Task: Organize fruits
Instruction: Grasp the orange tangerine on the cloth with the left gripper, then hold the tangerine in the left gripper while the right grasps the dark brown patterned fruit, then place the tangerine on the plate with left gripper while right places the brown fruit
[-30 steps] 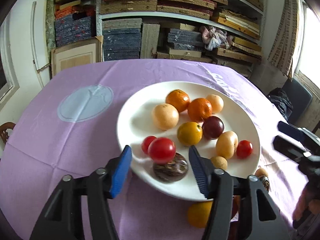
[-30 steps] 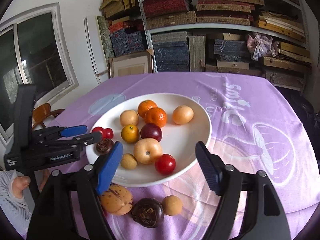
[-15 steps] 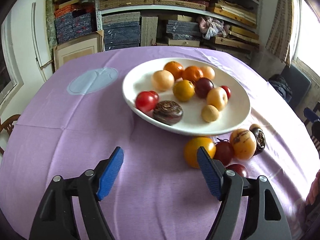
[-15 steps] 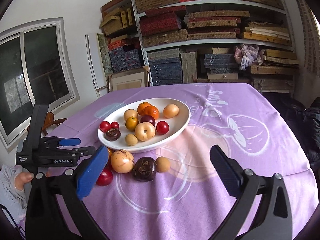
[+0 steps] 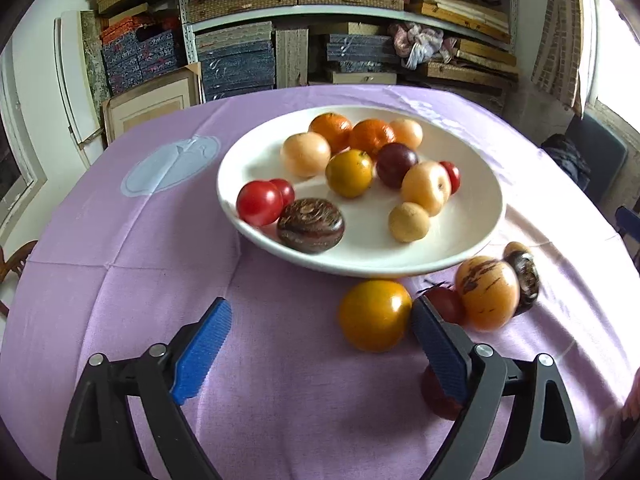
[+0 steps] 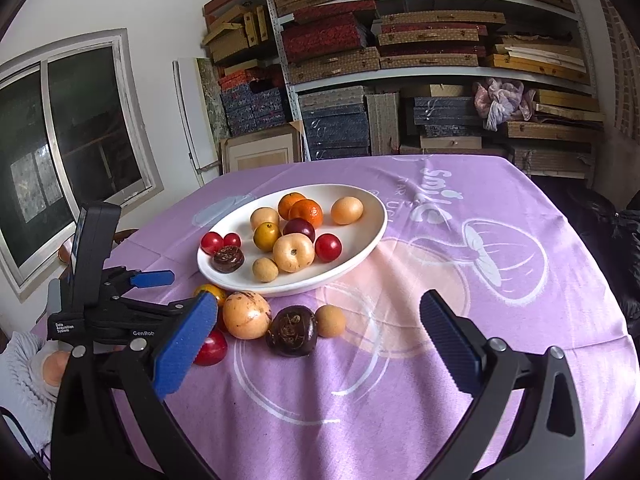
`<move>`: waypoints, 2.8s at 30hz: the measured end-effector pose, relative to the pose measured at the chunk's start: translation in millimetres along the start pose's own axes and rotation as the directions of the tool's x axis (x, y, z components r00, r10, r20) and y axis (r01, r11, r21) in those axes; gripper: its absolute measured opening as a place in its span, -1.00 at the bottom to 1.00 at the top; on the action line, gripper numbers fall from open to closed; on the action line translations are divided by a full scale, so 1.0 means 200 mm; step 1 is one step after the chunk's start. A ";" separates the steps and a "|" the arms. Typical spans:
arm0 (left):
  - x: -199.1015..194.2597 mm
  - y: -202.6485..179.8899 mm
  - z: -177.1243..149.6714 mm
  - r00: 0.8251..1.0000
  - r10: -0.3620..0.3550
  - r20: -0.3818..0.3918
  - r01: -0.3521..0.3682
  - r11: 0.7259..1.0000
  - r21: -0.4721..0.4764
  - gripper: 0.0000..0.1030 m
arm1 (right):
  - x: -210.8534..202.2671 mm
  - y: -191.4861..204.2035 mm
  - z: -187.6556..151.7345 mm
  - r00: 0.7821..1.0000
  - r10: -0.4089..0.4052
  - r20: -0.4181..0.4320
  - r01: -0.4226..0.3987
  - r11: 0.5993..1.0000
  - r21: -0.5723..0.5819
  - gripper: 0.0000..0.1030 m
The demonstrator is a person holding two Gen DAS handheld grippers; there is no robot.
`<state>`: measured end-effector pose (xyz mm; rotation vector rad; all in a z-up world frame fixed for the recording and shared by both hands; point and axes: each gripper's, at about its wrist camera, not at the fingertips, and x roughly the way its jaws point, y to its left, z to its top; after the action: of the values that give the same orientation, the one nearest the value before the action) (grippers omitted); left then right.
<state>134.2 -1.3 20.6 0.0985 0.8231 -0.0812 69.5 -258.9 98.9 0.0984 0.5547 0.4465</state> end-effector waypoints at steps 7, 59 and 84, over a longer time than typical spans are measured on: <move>0.00 0.18 -0.03 1.000 0.014 -0.020 -0.016 0.998 -0.065 0.75 | 0.00 -0.01 0.00 1.000 0.003 -0.003 -0.003 1.000 0.010 0.92; -0.08 0.24 -0.11 0.992 -0.123 -0.018 0.120 0.987 -0.110 -0.26 | 0.40 0.16 -0.09 0.946 0.015 -0.324 -0.067 0.987 -0.149 0.25; -0.06 0.21 -0.12 0.993 -0.115 -0.030 0.112 0.990 -0.089 -0.26 | 0.52 0.10 -0.07 0.925 -0.054 -0.377 -0.023 0.980 -0.198 -0.05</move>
<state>112.0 43.3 15.8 -0.0295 0.8664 -0.1508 134.2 -196.6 40.1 -0.1907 0.8897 0.5068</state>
